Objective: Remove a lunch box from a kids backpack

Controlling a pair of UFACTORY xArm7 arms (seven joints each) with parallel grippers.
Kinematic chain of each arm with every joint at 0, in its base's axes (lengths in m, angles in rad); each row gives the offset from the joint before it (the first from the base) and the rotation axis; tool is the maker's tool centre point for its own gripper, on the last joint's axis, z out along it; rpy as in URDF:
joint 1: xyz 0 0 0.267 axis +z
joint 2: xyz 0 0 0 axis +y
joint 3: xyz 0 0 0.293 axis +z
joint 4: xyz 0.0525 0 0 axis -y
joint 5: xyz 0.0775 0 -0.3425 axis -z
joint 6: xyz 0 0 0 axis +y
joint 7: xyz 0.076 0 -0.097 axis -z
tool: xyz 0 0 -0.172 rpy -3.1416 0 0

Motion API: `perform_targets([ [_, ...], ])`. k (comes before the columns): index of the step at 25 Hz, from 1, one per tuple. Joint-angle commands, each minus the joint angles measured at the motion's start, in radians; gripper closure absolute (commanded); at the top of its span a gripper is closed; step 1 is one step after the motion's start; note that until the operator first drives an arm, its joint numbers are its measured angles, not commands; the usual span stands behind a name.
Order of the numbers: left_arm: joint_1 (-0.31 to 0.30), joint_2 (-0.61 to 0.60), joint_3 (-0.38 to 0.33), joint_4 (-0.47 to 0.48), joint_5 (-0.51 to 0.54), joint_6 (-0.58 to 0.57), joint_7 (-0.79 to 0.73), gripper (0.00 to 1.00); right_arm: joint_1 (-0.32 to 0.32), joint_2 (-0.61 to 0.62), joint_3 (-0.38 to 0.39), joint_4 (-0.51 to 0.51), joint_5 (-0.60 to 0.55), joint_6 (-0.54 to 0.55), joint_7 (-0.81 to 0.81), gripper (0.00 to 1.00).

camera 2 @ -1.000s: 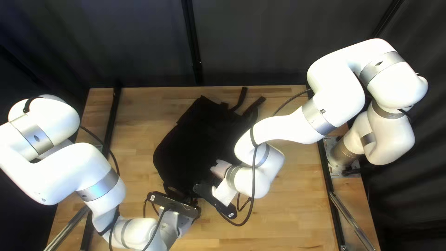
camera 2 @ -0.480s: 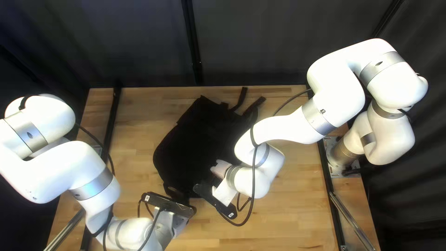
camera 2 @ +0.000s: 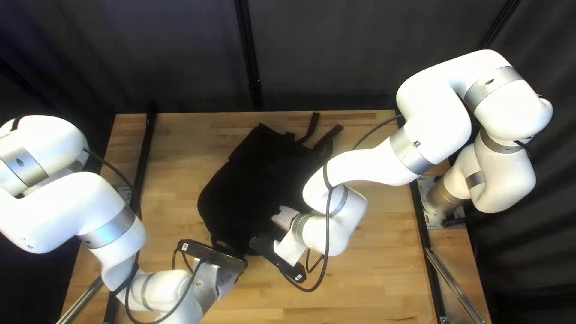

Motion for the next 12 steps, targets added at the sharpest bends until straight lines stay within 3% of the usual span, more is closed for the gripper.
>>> perform_targets([
  [1, 0.016, -0.036, -0.001, -0.051, -0.001, -0.036, -0.027, 1.0, 0.0, 0.0, 0.0, 0.0, 0.0, 0.0, 0.0, 1.0],
  [12, 0.05, -0.129, -0.005, -0.134, -0.022, -0.083, -0.016, 1.0, 0.0, 0.0, 0.0, 0.0, 0.0, 0.0, 0.0, 1.0],
])
